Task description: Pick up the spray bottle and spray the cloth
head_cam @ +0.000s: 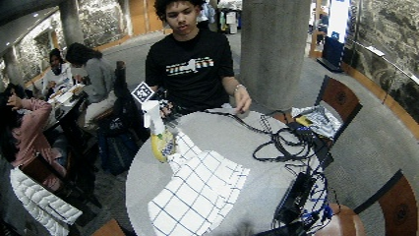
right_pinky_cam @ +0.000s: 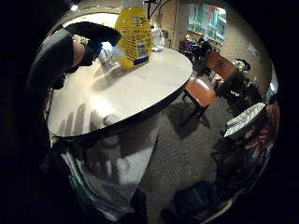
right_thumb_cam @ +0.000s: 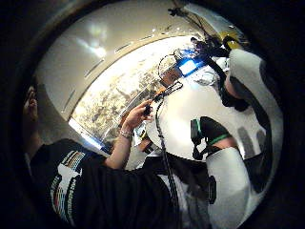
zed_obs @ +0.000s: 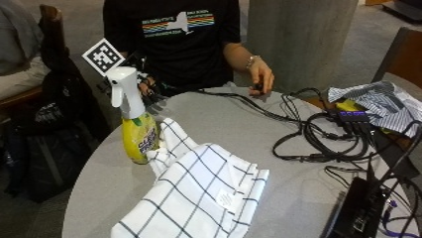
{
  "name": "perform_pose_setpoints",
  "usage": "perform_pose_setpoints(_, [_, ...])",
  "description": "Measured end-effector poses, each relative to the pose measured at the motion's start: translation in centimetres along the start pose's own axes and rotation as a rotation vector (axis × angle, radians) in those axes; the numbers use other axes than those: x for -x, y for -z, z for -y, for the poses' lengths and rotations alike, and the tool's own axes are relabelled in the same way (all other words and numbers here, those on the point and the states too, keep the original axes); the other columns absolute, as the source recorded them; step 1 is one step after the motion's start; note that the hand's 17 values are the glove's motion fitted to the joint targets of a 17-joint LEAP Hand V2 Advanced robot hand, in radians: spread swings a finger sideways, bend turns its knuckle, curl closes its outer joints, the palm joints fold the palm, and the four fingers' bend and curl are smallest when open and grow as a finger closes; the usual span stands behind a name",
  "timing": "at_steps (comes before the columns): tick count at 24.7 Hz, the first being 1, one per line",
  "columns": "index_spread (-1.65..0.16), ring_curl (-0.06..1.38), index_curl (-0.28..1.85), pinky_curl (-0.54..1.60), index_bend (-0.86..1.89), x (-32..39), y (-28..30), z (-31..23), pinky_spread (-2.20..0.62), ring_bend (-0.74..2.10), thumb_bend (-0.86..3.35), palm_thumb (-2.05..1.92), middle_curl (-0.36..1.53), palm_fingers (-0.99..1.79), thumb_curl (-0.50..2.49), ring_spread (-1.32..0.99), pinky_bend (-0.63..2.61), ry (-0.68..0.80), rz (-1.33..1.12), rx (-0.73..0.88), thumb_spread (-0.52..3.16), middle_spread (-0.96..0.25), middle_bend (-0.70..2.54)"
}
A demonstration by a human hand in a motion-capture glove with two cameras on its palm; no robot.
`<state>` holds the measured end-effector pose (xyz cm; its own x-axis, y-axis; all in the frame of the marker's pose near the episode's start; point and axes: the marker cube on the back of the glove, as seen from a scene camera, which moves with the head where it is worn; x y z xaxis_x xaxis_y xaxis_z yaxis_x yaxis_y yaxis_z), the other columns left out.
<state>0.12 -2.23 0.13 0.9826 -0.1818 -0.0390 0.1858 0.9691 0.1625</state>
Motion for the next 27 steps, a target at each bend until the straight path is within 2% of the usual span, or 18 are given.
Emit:
perform_pose_setpoints(5, [-0.15,0.18,0.19,0.12,0.34,-0.1,0.2,2.3,0.08,0.38,0.39,0.69,0.19,1.12,0.19,-0.06,0.21,0.197,-0.071,-0.085,0.52,-0.04,0.52])
perform_pose_setpoints(8, [-0.17,0.22,0.24,0.16,0.32,0.2,0.6,3.2,0.09,0.38,0.36,0.71,0.23,1.1,0.22,-0.07,0.19,0.196,-0.089,-0.104,0.62,-0.05,0.52])
perform_pose_setpoints(11, [-0.19,0.24,0.26,0.18,0.26,0.2,1.0,3.3,0.09,0.38,0.33,0.7,0.25,1.07,0.24,-0.07,0.2,0.116,-0.016,-0.073,0.72,-0.05,0.51])
perform_pose_setpoints(15, [-0.24,0.27,0.25,0.22,0.13,-0.3,1.5,3.2,0.11,0.38,0.24,0.64,0.27,0.95,0.23,-0.07,0.23,-0.04,0.207,-0.056,0.82,-0.05,0.45])
perform_pose_setpoints(20, [-0.27,0.29,0.25,0.25,0.11,-1.8,2.3,2.4,0.16,0.35,0.17,0.64,0.29,0.82,0.24,-0.05,0.26,-0.079,0.468,-0.034,0.85,-0.04,0.4])
perform_pose_setpoints(24, [-0.29,0.29,0.23,0.28,0.08,-1.9,2.4,3.6,0.18,0.35,0.13,0.64,0.29,0.74,0.25,-0.03,0.3,-0.291,0.655,-0.118,0.87,-0.02,0.36])
perform_pose_setpoints(27, [-0.3,0.29,0.22,0.29,0.08,-2.1,2.3,4.2,0.19,0.35,0.1,0.65,0.3,0.71,0.26,-0.02,0.32,-0.329,0.68,-0.146,0.88,-0.02,0.35])
